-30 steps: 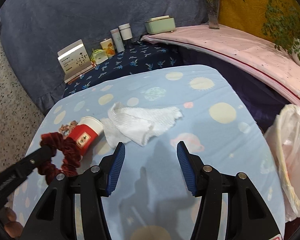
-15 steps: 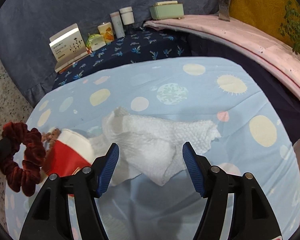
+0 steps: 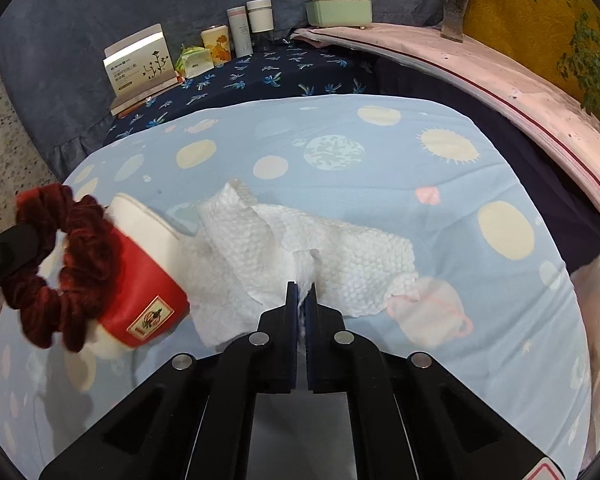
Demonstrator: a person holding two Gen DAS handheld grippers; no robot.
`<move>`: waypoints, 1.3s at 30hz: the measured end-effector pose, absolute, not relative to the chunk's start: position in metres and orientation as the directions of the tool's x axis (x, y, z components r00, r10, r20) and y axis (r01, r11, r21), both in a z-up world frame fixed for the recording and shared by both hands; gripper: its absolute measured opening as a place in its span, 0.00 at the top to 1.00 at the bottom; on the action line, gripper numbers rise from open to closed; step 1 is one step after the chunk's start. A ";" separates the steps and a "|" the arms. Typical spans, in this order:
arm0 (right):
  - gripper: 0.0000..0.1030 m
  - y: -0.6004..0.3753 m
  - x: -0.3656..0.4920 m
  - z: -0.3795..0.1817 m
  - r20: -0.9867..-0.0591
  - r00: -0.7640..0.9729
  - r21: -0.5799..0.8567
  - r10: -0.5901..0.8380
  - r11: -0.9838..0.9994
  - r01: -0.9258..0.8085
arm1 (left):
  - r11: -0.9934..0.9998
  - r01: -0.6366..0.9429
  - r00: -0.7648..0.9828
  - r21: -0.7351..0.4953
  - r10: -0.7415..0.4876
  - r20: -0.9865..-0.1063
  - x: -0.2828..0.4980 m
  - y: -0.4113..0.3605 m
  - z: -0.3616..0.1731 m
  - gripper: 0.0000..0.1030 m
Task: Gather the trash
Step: 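Grasp the white tissue with the right gripper, then carry the scrunchie and tissue over the bin and open both grippers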
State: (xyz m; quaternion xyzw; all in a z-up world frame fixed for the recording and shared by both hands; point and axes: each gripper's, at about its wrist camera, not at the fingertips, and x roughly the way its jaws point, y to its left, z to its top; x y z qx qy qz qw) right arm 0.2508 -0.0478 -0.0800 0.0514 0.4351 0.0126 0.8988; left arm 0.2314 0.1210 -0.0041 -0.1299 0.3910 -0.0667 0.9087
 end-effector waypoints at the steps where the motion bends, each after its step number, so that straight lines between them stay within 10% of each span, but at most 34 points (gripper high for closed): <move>1: 0.97 -0.052 0.244 -0.077 -0.776 0.626 0.117 0.074 0.993 0.028 | 0.958 0.025 0.683 -0.285 -0.225 -0.695 0.228 0.117 -0.003 0.89; 39: 0.97 -0.301 0.066 0.032 -0.560 0.810 0.273 -0.174 0.884 0.380 | 0.844 0.443 0.527 -0.304 -0.519 -0.673 0.153 -0.128 0.039 0.89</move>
